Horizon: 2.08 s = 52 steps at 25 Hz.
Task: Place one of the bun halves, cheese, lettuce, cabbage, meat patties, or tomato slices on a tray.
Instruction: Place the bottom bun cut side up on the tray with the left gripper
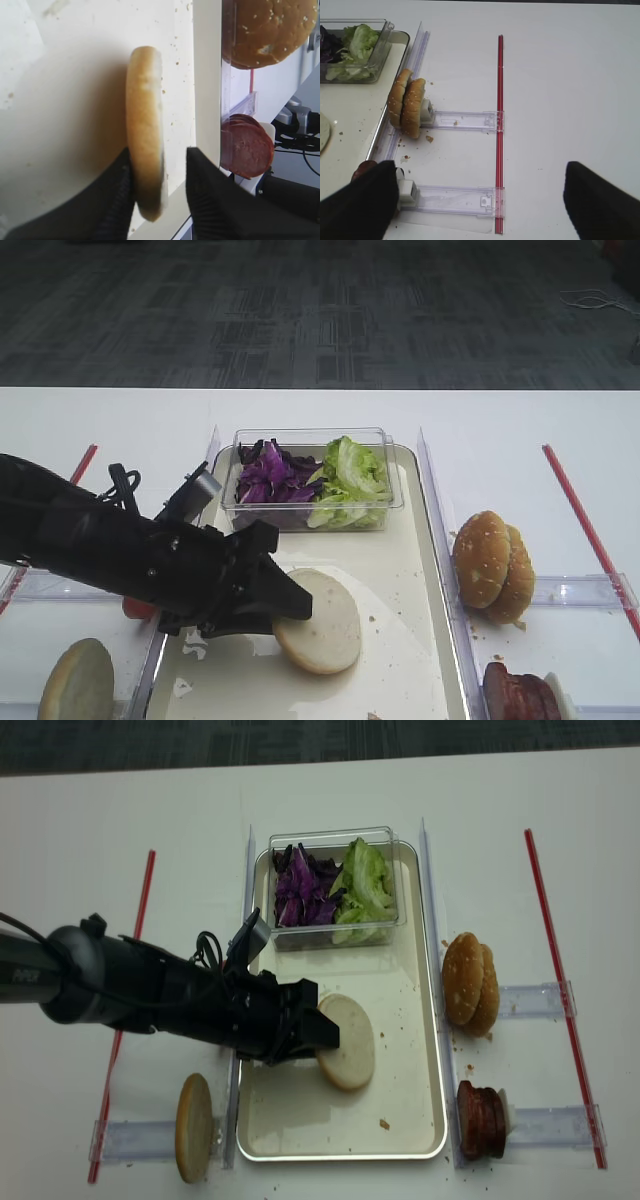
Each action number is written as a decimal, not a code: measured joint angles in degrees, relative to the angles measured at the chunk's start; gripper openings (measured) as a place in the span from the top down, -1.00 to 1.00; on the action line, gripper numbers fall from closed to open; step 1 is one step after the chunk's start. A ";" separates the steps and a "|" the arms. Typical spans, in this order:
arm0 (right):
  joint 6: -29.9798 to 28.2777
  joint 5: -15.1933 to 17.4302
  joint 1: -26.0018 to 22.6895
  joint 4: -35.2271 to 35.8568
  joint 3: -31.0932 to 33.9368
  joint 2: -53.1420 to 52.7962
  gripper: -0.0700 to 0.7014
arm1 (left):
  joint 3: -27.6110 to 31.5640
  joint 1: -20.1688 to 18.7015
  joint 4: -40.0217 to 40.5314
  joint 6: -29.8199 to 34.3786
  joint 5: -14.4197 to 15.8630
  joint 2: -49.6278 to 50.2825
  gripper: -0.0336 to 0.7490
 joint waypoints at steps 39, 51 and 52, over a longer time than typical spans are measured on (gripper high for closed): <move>0.20 0.00 0.00 0.00 0.00 0.00 -0.89 | 0.00 0.00 14.96 -11.98 -3.82 -7.54 -0.17; 0.20 0.11 0.00 0.00 0.00 0.00 -0.89 | -0.59 0.00 24.69 -20.16 -3.16 -12.58 -0.17; 0.20 0.11 0.00 0.00 0.00 0.00 -0.89 | -1.18 0.00 26.78 -21.80 -2.62 -12.96 -0.17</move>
